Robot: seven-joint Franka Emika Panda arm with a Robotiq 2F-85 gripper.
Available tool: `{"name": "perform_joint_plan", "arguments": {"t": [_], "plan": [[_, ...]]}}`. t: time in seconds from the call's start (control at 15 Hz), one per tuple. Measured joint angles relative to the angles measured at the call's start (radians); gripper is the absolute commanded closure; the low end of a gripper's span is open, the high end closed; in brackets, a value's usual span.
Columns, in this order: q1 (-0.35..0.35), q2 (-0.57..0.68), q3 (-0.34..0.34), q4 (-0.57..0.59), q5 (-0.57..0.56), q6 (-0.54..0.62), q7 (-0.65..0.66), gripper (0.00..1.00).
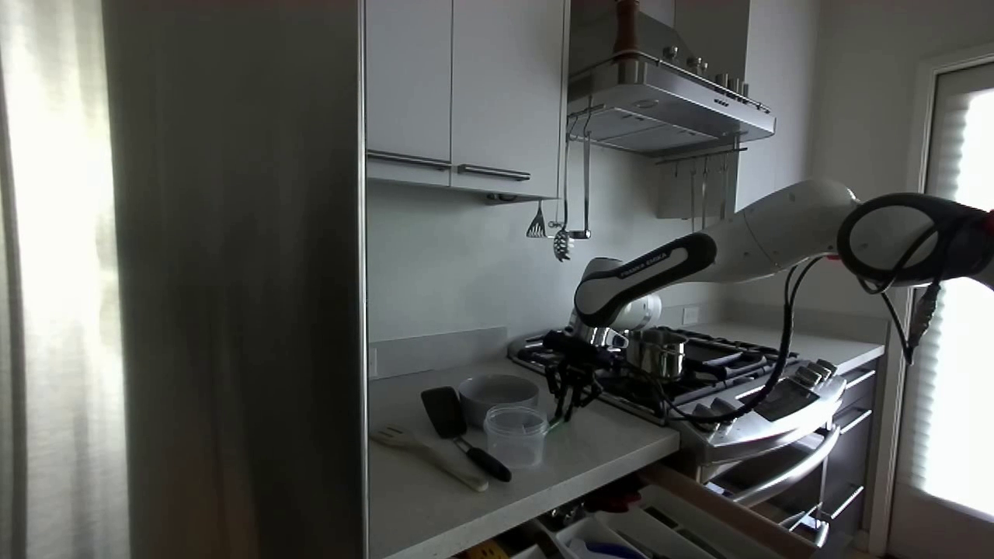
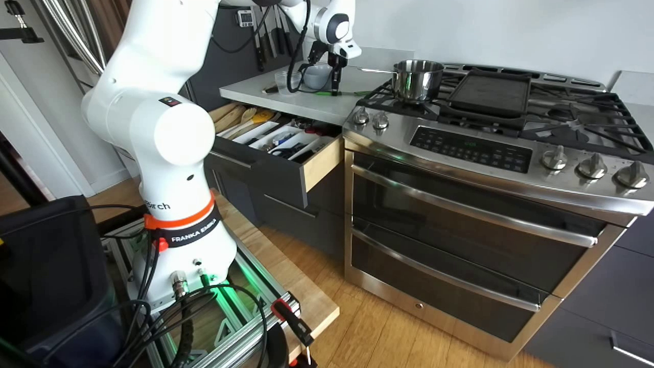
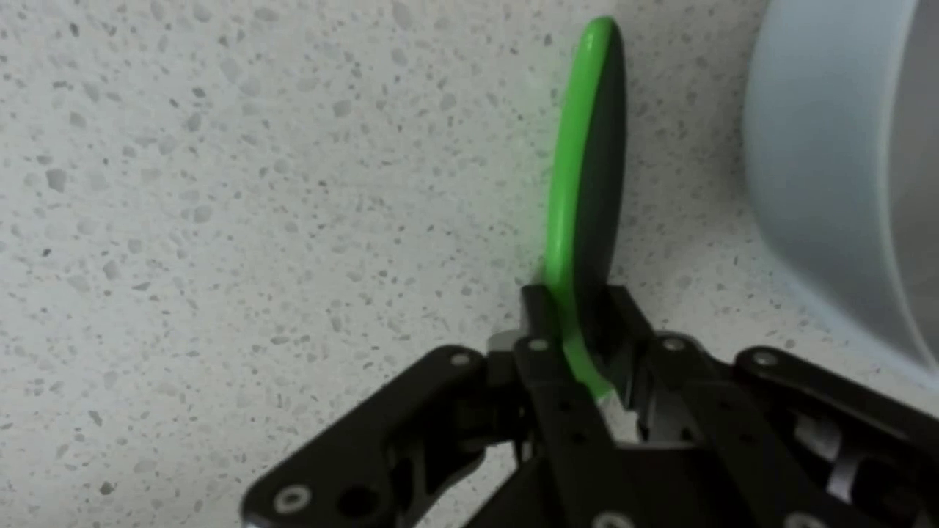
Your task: Push the green knife into its cover
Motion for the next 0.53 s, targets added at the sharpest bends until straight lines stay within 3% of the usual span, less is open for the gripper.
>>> {"name": "perform_joint_plan", "arguments": {"t": [0.53], "plan": [[0.006,0.002,0.003,0.003,-0.002,0.000,-0.015,0.95]]}}
